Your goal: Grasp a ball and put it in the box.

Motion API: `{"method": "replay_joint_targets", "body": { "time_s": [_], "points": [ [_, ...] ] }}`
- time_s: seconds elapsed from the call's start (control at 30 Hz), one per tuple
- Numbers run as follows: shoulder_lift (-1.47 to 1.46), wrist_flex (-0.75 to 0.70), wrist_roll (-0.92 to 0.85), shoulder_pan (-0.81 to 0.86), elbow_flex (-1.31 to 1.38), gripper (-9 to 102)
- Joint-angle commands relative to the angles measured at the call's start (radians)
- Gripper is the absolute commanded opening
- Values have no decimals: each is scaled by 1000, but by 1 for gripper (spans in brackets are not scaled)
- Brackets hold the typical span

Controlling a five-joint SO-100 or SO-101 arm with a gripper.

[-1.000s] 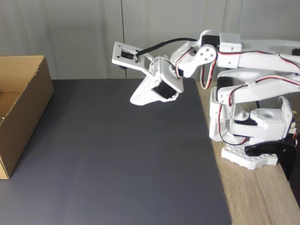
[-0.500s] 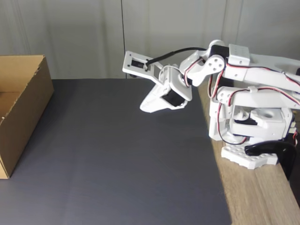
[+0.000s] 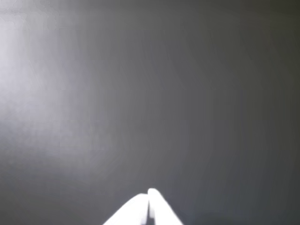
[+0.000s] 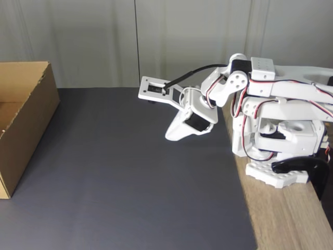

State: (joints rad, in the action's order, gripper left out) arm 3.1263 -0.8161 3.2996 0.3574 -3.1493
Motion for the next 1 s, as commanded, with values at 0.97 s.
{"method": "replay_joint_targets", "body": {
  "time_s": [0.97],
  "points": [
    [5,-293,-121,-80,3,0]
  ]
}}
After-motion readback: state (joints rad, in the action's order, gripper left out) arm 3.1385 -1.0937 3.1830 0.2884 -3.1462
